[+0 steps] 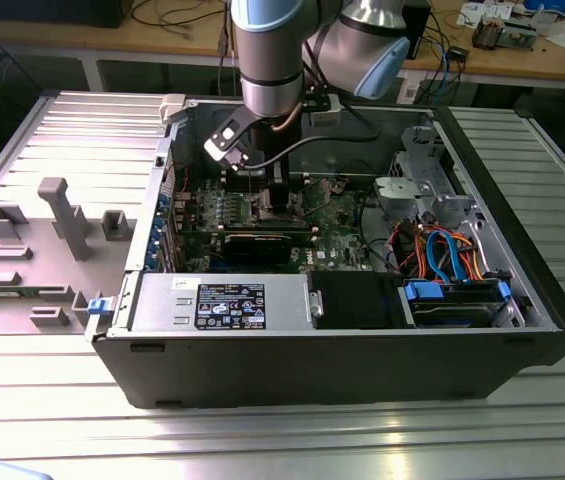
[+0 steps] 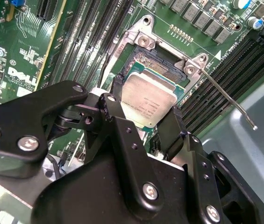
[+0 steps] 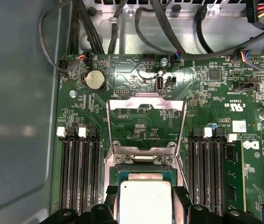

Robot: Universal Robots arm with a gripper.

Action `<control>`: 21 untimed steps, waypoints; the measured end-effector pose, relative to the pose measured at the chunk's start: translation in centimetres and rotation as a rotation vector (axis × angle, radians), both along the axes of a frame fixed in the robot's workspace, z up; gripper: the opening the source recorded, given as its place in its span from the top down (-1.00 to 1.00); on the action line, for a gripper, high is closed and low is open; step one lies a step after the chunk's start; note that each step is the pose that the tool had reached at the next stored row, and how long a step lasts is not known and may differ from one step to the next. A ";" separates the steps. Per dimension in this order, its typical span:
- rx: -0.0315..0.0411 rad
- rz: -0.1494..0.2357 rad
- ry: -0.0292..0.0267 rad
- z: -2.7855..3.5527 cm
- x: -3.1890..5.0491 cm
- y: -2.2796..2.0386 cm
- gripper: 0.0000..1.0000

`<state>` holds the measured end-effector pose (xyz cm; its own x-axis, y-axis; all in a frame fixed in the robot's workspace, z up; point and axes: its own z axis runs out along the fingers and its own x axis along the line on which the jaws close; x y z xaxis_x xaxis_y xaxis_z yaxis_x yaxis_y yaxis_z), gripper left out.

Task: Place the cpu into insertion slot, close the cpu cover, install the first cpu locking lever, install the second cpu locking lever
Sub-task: 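Place the cpu into insertion slot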

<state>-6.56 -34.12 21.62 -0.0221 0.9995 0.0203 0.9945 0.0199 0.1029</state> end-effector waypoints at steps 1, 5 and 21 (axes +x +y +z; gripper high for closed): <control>0.0000 0.000 0.0003 -0.10 0.00 0.00 -0.09; 0.0001 0.002 0.0024 -0.77 -0.10 0.00 -0.09; -0.0002 -0.020 0.0060 -1.85 -0.04 0.02 -0.09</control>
